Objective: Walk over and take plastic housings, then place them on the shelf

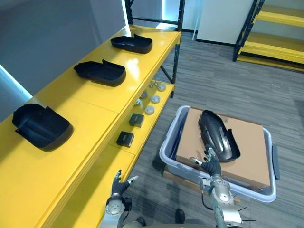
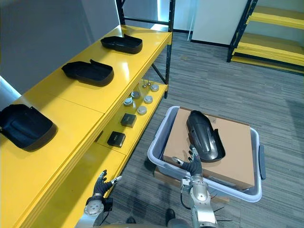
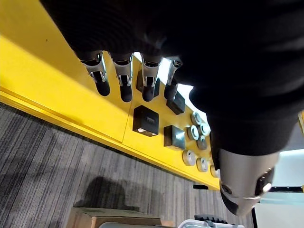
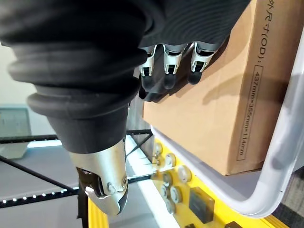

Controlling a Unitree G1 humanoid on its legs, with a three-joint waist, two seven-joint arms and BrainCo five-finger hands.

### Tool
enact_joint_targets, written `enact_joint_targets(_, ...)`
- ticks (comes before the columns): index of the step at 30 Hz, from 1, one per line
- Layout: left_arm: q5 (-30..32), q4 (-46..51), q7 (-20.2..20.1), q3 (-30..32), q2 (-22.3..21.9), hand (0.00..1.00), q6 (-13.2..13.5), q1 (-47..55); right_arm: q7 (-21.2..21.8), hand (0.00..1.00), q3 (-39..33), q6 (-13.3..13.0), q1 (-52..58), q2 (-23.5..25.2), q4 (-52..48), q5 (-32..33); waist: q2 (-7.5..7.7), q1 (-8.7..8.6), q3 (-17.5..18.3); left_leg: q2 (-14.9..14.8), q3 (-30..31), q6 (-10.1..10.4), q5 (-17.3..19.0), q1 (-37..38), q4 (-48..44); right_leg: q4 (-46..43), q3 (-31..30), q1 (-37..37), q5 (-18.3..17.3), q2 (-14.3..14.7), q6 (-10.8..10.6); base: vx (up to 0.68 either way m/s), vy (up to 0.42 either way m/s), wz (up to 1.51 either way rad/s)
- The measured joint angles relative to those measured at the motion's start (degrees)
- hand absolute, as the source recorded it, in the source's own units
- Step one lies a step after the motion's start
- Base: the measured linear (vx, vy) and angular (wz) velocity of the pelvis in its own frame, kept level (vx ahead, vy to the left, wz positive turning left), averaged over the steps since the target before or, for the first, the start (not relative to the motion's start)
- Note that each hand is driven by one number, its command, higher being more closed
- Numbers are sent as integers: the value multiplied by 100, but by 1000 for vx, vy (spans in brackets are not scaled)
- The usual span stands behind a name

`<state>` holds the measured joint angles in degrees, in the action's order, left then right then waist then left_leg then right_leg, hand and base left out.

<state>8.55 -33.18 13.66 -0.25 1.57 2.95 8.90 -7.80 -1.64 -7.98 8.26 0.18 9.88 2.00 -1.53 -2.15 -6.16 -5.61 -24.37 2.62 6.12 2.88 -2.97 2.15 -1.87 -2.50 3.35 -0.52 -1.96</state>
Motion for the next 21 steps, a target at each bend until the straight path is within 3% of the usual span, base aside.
enact_joint_targets(2, 8, 8, 1, 50, 32, 0, 3, -16, -83, 0, 4, -52, -6, -1, -60, -64, 33, 18, -2, -49, -289, -41, 29, 1, -41, -6, 214, -190, 76, -16, -7, 35, -13, -94)
enact_joint_targets(4, 9, -4, 5, 87, 34, 0, 1, -47, -162, 0, -32, -54, 15, -50, -190, -155, 17, -5, -52, -114, -523, -65, 53, 9, -163, -369, 1396, -360, -302, -295, 297, 31, -25, -81)
enact_joint_targets(5, 9, -2, 6, 89, 35, 0, 0, -80, -226, 0, -58, -54, 21, -69, -198, -262, 42, -8, -71, -154, -645, -27, 139, 76, -269, -572, 1878, -393, -282, -429, 221, 60, -27, -67)
enact_joint_targets(7, 8, -3, 13, 122, 78, 0, 4, -106, -256, 0, -137, -52, 45, -103, -197, -357, 4, -10, -82, -266, -768, 82, 254, 177, -402, -468, 1811, -261, -154, -220, 218, 78, -65, -70)
enact_joint_targets(11, 9, -126, 0, 188, 5, 0, 3, -148, -374, 0, -287, -50, 113, -135, -204, -488, 11, -55, -90, -389, -896, 87, 256, 334, -473, -82, 1507, -75, 16, -30, 253, 62, -58, -52)
enact_joint_targets(13, 8, -128, -1, 172, -33, 0, 7, -174, -469, 0, -465, -51, 242, -126, -237, -489, 63, -51, -214, -569, -852, 155, 312, 318, -965, -93, 1479, 71, -63, -14, 286, 27, -30, -25)
enact_joint_targets(14, 9, -140, -14, 108, -39, 0, 7, -175, -502, 0, -642, -49, 292, -142, -273, -494, 11, -65, -365, -809, -754, 57, 532, 231, -1689, -134, 1458, 253, -190, 73, 301, 6, -29, -16)
enact_joint_targets(16, 5, -196, -60, 10, -34, 0, 8, -161, -645, 0, -766, -45, 297, -201, -307, -496, -37, -70, -424, -1045, -437, -13, 551, -21, -2521, -243, 1375, 340, -319, 136, 377, 35, -29, -21)
enact_joint_targets(17, 0, -228, -106, -30, -54, 0, 7, -132, -734, 0, -811, -40, 254, -220, -377, -496, -31, -65, -461, -1042, 65, -139, 548, -335, -3013, -283, 1225, 388, -380, 133, 431, 68, -3, -31)
enact_joint_targets(18, -2, -230, -112, -29, -84, 0, 7, -97, -775, 0, -837, -36, 202, -228, -400, -496, 29, -48, -511, -911, 432, -97, 673, -433, -3096, -298, 1138, 392, -423, 117, 476, 89, 42, -50)
enact_joint_targets(19, -5, -229, -117, -36, -116, 0, 7, -35, -858, 0, -898, -27, 58, -259, -403, -496, -3, -15, -534, -580, 1062, 33, 940, -569, -3003, -326, 968, 399, -454, 89, 494, 71, 54, -53)
enact_joint_targets(21, -12, -223, -114, -53, -107, 0, 6, 107, -935, 0, -983, -24, -115, -300, -402, -499, -6, 2, -542, -107, 1749, 81, 1055, -732, -2549, -331, 788, 428, -467, 44, 472, 75, 94, -66)
